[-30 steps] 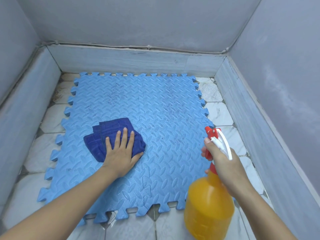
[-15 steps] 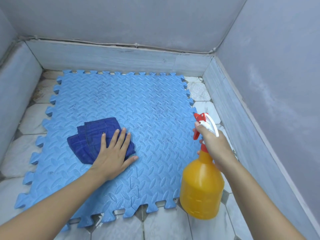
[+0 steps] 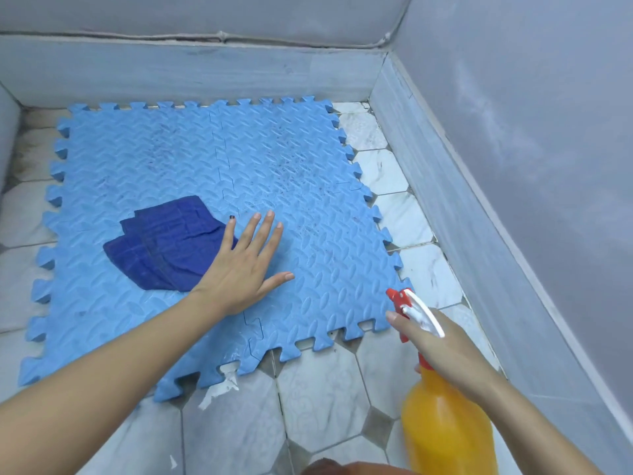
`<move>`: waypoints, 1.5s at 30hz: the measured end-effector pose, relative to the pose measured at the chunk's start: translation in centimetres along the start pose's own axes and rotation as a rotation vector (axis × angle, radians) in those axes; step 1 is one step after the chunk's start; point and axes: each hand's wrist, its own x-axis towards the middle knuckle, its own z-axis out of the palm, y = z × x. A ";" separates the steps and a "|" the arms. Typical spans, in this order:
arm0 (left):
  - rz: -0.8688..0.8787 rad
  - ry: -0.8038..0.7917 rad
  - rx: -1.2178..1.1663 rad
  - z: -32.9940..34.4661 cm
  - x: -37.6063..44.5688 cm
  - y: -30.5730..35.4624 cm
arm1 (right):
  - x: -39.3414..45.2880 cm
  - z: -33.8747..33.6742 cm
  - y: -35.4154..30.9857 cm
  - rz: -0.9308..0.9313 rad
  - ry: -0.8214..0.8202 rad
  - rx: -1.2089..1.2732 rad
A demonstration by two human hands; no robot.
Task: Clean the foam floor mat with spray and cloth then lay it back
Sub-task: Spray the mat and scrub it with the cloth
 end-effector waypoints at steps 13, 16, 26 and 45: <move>0.003 -0.009 -0.023 -0.6 -0.7 0.2 | -1.8 -0.6 2.0 -0.106 0.095 0.163; -0.016 -0.003 -0.022 -1.2 -1.1 -0.3 | -1.2 -0.4 -0.4 -0.212 0.251 0.144; -0.025 0.005 -0.023 -1.3 -2.1 -1.0 | 1.0 -0.7 -3.1 -0.356 0.358 0.127; 0.092 0.310 -0.059 -5.4 5.9 1.2 | 2.2 -7.4 3.5 -0.398 0.890 0.472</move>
